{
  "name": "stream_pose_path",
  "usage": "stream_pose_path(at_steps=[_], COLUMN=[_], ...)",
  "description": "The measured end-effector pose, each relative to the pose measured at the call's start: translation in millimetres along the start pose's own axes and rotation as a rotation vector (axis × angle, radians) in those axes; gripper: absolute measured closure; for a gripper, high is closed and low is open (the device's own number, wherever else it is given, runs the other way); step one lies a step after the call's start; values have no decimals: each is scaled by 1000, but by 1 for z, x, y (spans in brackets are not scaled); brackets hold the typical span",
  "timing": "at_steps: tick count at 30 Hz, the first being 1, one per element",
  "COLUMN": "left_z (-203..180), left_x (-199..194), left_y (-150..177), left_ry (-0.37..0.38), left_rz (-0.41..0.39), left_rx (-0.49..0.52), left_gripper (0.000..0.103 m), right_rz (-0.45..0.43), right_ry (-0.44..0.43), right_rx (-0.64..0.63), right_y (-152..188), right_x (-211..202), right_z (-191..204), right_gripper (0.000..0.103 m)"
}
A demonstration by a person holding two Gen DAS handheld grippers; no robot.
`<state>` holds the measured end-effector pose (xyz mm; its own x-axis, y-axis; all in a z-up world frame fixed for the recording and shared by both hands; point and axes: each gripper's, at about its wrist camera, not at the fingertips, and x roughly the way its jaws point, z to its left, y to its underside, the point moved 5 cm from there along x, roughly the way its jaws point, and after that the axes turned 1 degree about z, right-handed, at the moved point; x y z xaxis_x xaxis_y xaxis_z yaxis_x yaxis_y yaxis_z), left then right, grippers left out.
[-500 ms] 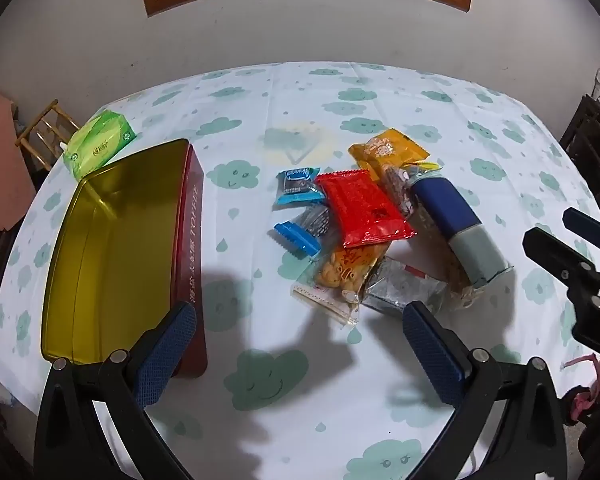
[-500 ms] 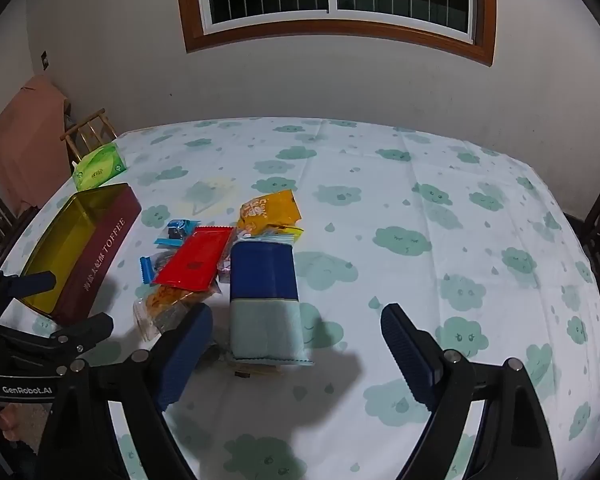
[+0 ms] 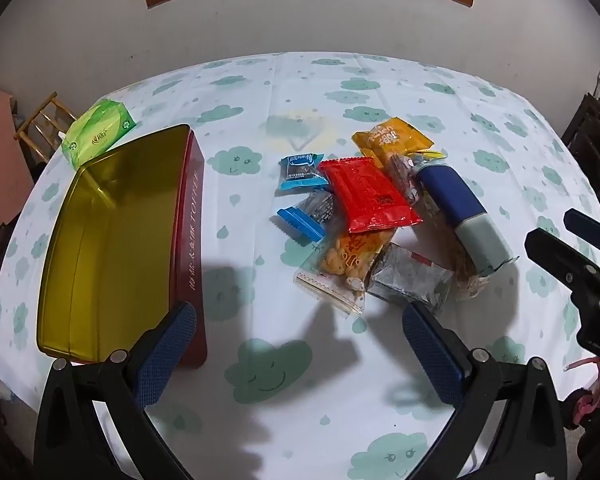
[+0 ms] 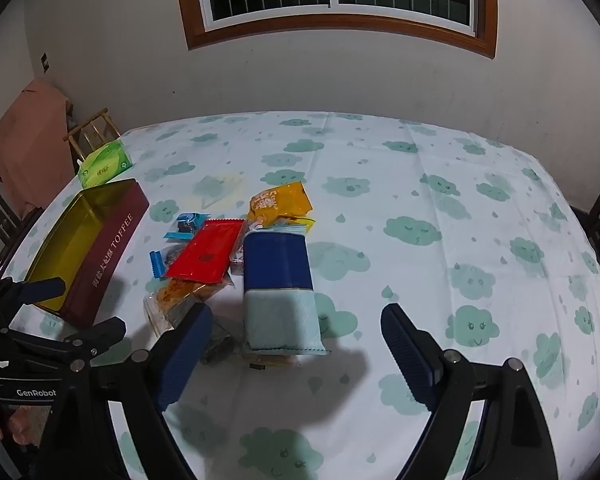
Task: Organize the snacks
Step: 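Reach the right tool toward the blue-and-teal pack while the left tool reaches toward the dark clear packet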
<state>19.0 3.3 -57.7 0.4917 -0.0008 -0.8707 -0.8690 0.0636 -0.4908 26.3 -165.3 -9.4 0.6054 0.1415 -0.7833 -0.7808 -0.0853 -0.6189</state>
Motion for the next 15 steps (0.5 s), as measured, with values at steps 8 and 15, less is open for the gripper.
stream_pose_path(at_steps=[8,15], left_z=[2,2], left_x=[1,5], left_y=[0,1], left_ry=[0,0], left_rz=[7,18], left_rx=[-1,-1], left_gripper=[0,0], right_rz=[0,9], right_ry=[-3,-8], right_rx=[-9,-4], right_y=[5,6], right_x=[1,4], right_z=[4,7], right_gripper=[15,15])
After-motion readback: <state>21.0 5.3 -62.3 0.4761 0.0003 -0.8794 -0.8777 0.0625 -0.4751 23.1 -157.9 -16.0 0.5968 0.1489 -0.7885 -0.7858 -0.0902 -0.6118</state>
